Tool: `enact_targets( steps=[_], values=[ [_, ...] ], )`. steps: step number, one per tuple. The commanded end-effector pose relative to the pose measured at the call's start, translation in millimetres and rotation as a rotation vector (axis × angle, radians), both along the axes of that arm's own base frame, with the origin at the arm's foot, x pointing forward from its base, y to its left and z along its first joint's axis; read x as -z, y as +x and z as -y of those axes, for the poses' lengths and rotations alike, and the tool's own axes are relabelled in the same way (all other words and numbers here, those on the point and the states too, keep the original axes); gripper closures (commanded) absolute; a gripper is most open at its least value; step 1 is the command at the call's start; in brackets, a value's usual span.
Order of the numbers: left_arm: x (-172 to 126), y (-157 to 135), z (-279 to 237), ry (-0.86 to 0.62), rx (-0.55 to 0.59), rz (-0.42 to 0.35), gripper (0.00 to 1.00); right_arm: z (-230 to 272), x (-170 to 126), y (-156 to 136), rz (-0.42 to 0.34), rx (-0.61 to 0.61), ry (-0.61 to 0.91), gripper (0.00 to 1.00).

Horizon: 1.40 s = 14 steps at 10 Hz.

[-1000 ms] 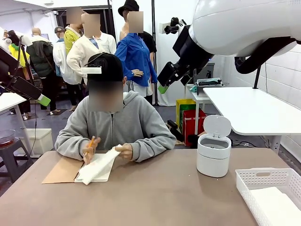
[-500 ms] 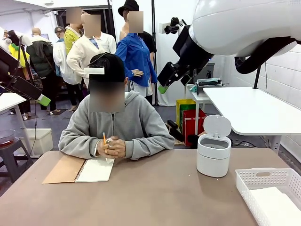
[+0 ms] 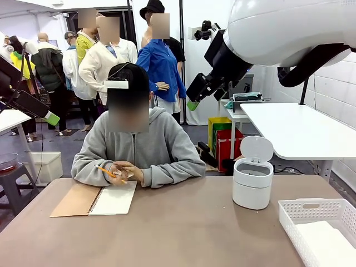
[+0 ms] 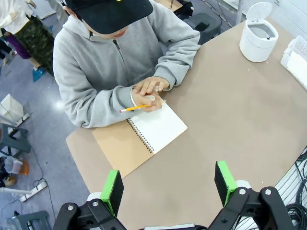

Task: Sort the paper based on its condition.
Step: If a person hands you a paper, place it in the Organizing basket , and if it's crumpled, put it in the Trash can.

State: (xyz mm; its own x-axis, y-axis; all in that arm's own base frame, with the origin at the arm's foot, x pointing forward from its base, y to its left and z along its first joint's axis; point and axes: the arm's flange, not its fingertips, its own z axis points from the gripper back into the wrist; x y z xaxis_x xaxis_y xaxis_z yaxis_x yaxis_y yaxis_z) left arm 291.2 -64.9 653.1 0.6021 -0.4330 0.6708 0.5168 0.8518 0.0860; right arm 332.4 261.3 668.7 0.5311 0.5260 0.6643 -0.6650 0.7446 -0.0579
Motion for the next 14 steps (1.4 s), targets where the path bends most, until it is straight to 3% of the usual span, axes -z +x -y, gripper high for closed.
enact_targets(
  steps=[1, 14],
  values=[
    [-0.5, 0.2, -0.1, -0.001, -0.001, 0.004, 0.00, 0.0, 0.0, 0.0, 0.000, 0.000, 0.000, 0.00],
    [-0.5, 0.2, -0.1, -0.001, -0.001, 0.004, 0.00, 0.0, 0.0, 0.0, 0.000, 0.000, 0.000, 0.00]
  ],
)
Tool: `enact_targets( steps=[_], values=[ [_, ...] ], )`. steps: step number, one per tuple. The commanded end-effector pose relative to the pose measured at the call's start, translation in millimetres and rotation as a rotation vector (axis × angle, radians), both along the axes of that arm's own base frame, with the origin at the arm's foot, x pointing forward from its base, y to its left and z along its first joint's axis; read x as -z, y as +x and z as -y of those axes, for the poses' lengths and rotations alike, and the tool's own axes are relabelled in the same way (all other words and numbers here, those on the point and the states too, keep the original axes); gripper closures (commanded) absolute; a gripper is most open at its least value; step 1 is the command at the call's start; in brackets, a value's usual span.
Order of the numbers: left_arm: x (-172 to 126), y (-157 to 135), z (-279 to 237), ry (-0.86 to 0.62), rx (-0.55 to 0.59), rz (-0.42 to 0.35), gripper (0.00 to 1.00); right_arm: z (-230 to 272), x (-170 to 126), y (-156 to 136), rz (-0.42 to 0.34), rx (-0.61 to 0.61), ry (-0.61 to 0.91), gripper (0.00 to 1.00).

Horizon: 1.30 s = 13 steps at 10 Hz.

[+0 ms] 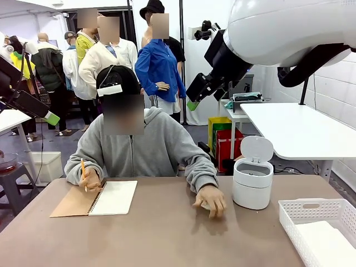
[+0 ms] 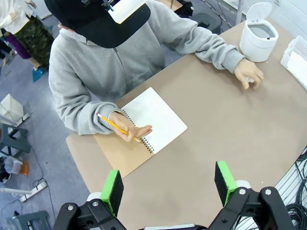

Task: Sort the paper based on its condition.
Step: If a person hands you a paper, place it in the Organizing basket , and if it's crumpled, put it in the Trash can.

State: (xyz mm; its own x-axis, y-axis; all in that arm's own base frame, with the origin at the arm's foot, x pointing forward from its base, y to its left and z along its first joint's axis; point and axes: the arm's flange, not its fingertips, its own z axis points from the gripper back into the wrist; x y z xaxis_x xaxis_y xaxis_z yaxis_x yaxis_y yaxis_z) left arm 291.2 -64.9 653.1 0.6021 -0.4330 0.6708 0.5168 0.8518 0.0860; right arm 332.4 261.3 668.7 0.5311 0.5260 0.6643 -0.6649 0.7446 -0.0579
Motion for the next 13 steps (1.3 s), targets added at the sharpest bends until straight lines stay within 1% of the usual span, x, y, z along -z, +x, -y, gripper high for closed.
enact_targets(
  steps=[1, 9, 10, 11, 12, 13],
  values=[
    [-0.5, 0.2, -0.1, -0.001, -0.001, 0.004, 0.00, 0.0, 0.0, 0.0, 0.000, 0.000, 0.000, 0.00],
    [-0.5, 0.2, -0.1, -0.001, -0.001, 0.004, 0.00, 0.0, 0.0, 0.0, 0.000, 0.000, 0.000, 0.00],
    [-0.5, 0.2, -0.1, -0.001, -0.001, 0.004, 0.00, -0.1, 7.0, 9.1, -0.083, -0.005, -0.002, 0.00],
    [-0.5, 0.2, -0.1, -0.001, -0.001, 0.004, 0.00, 3.4, 11.4, 19.5, -0.160, 0.019, -0.001, 0.00],
    [-0.5, 0.2, -0.1, -0.001, -0.001, 0.004, 0.00, 5.2, 18.5, 28.2, -0.199, 0.027, -0.010, 0.00],
    [-0.5, 0.2, -0.1, -0.001, -0.001, 0.004, 0.00, 5.6, 22.8, 34.3, -0.214, 0.036, -0.019, 0.00]
  ],
)
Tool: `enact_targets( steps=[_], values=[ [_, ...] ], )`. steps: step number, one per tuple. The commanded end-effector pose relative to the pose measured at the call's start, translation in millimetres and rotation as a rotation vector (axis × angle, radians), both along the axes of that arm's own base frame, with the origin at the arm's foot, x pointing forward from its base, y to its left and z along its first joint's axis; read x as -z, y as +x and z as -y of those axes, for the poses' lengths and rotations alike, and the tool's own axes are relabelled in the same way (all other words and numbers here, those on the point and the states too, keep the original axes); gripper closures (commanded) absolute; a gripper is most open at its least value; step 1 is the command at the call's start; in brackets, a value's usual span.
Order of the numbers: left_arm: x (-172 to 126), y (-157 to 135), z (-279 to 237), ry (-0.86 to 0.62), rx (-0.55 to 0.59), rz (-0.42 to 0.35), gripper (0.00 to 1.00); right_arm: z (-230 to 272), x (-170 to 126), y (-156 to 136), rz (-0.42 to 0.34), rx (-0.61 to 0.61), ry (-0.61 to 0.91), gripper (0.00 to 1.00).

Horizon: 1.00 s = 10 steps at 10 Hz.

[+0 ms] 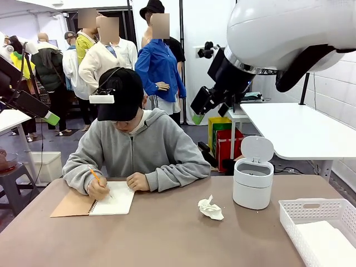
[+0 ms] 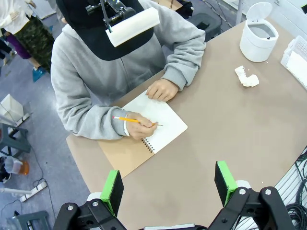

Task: Sort the paper based on its condition.
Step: If a person hands you a paper, place it in the Organizing basket , and if it's crumpled, put it in the Trash can.

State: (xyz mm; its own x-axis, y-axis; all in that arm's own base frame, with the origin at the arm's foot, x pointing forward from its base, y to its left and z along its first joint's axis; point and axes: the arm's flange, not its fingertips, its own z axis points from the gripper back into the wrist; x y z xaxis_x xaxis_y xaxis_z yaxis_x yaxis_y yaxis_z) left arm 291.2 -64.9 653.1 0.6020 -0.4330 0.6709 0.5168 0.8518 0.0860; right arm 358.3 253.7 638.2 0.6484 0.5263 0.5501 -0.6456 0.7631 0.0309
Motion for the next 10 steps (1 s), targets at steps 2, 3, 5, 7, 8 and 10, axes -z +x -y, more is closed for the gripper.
enact_targets(
  steps=[2, 3, 5, 7, 8, 10],
  values=[
    [-0.5, 0.2, -0.1, -0.001, -0.001, 0.004, 0.00, -2.1, 12.7, 26.4, -0.101, 0.037, -0.033, 0.00],
    [-0.5, 0.2, -0.1, -0.001, -0.001, 0.004, 0.00, -0.8, 26.2, 39.9, -0.135, 0.048, -0.051, 0.00],
    [-0.5, 0.2, -0.1, -0.001, -0.001, 0.004, 0.00, -1.4, 51.2, 73.1, -0.169, 0.060, -0.085, 0.00],
    [-0.5, 0.2, -0.1, -0.001, -0.001, 0.004, 0.00, -5.1, 81.6, 101.0, -0.202, 0.093, -0.159, 0.00],
    [-0.5, 0.2, -0.1, -0.001, -0.001, 0.004, 0.00, -7.7, 95.4, 107.9, -0.231, 0.082, -0.178, 0.00],
    [-0.5, 0.2, -0.1, -0.001, -0.001, 0.004, 0.00, -14.7, 135.1, 119.3, -0.337, 0.082, -0.203, 0.00]
  ],
)
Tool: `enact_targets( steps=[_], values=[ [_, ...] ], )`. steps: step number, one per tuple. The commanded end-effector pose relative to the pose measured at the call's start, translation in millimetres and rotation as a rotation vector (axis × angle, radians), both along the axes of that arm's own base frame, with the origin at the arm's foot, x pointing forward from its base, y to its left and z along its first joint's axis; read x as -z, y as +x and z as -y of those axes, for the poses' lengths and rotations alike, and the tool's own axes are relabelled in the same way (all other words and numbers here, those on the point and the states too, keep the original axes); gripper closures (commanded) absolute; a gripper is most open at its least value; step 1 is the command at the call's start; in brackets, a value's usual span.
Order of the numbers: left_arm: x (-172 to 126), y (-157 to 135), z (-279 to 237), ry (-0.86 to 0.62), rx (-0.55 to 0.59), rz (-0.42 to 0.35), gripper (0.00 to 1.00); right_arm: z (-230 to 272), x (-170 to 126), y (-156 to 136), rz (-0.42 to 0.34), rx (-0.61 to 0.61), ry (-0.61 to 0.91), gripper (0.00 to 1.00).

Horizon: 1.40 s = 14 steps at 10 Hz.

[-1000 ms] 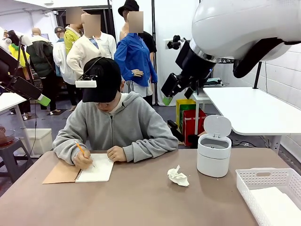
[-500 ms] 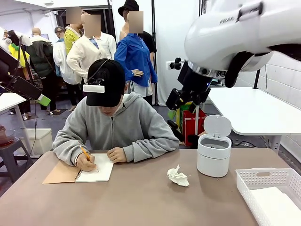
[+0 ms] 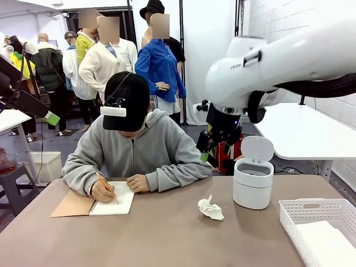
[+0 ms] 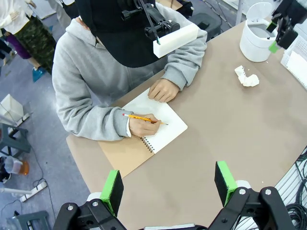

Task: Sort the paper based on its condition.
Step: If a person hands you a paper, place it in the Organizing basket , and if it's crumpled, put it in the Trash can.

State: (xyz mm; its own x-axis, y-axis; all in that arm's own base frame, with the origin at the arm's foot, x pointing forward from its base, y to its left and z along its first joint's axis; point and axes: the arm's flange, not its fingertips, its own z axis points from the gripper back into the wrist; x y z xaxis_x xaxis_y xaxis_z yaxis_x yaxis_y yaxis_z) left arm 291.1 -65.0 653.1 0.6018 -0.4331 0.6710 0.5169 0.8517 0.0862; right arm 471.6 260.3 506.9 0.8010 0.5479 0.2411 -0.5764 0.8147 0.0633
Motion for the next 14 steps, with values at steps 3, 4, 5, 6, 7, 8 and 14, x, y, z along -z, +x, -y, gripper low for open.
enact_targets(
  steps=[3, 4, 5, 6, 7, 8, 14],
  values=[
    [-0.5, 0.2, -0.1, -0.001, -0.001, 0.003, 0.00, -21.8, 43.3, 1.6, -0.070, 0.013, -0.070, 0.00],
    [-0.5, 0.2, -0.1, -0.001, -0.001, 0.003, 0.00, -12.6, 35.2, 3.0, -0.072, -0.009, -0.026, 0.00],
    [-0.5, 0.2, -0.1, -0.001, -0.001, 0.003, 0.00, -12.6, 35.2, 3.0, -0.072, -0.009, -0.026, 0.00],
    [-0.5, 0.2, -0.1, -0.001, -0.001, 0.003, 0.00, -12.6, 35.2, 3.0, -0.072, -0.009, -0.026, 0.00],
    [-0.5, 0.2, -0.1, -0.001, -0.001, 0.003, 0.00, -12.6, 35.2, 3.0, -0.072, -0.009, -0.026, 0.00],
    [-0.5, 0.2, -0.1, -0.001, -0.001, 0.003, 0.00, -16.0, 38.5, 2.7, -0.074, -0.005, -0.038, 0.00],
    [-0.5, 0.2, -0.1, -0.001, -0.001, 0.003, 0.00, -33.2, 128.7, 49.2, -0.276, 0.023, -0.151, 0.00]
  ],
)
